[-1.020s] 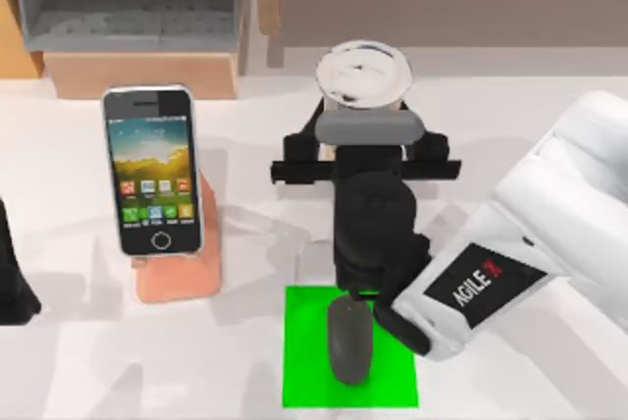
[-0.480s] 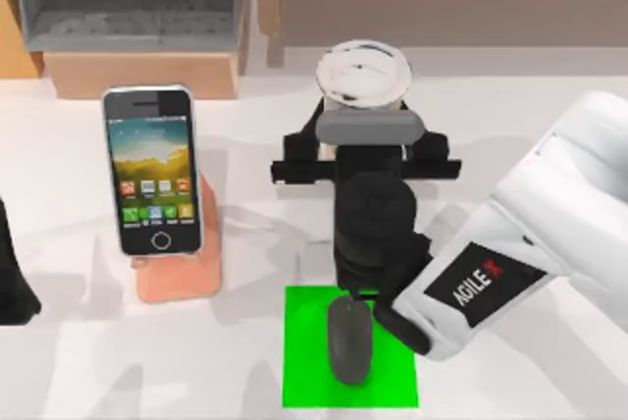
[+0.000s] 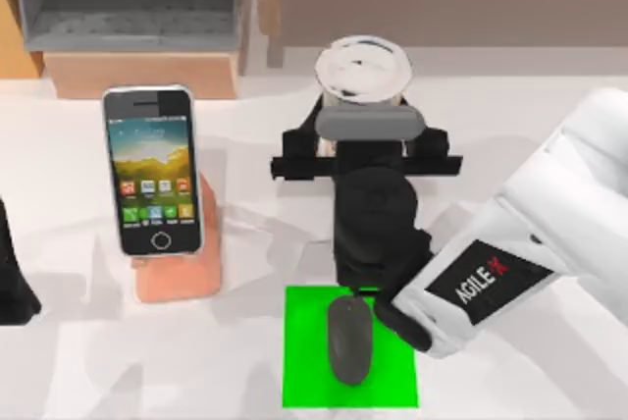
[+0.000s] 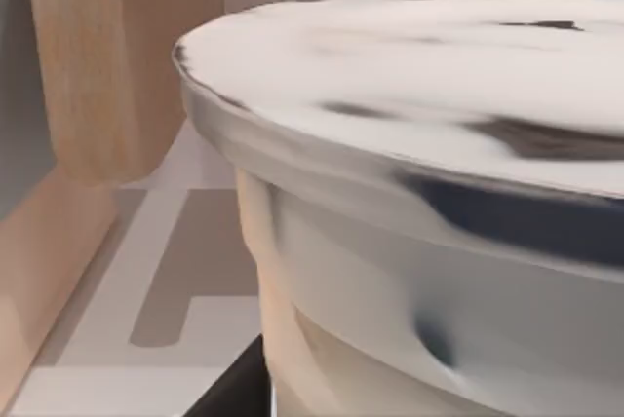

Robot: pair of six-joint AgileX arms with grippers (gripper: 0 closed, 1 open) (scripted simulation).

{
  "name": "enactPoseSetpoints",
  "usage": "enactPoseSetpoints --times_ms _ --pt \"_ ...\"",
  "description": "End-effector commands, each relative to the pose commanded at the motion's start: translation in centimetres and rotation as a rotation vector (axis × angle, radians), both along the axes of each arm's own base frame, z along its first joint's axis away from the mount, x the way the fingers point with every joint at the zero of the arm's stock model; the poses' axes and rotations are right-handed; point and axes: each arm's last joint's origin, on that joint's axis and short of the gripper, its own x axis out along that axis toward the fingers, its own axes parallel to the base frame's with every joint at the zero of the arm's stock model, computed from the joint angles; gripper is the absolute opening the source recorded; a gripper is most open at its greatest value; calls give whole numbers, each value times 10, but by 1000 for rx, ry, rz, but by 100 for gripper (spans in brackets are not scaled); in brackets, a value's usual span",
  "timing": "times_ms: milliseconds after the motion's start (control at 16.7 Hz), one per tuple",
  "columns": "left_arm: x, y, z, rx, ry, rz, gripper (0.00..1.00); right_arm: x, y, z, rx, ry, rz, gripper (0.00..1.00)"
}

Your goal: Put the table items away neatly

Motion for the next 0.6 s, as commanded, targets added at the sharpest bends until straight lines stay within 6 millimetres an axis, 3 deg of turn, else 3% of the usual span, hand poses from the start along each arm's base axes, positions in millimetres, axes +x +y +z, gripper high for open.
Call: enactPoseSetpoints --times_ms 360,600 --pt "0 0 0 0 0 0 100 0 0 3 2 0 0 0" --pt "0 0 0 0 0 0 100 10 5 38 65 -79 7 0"
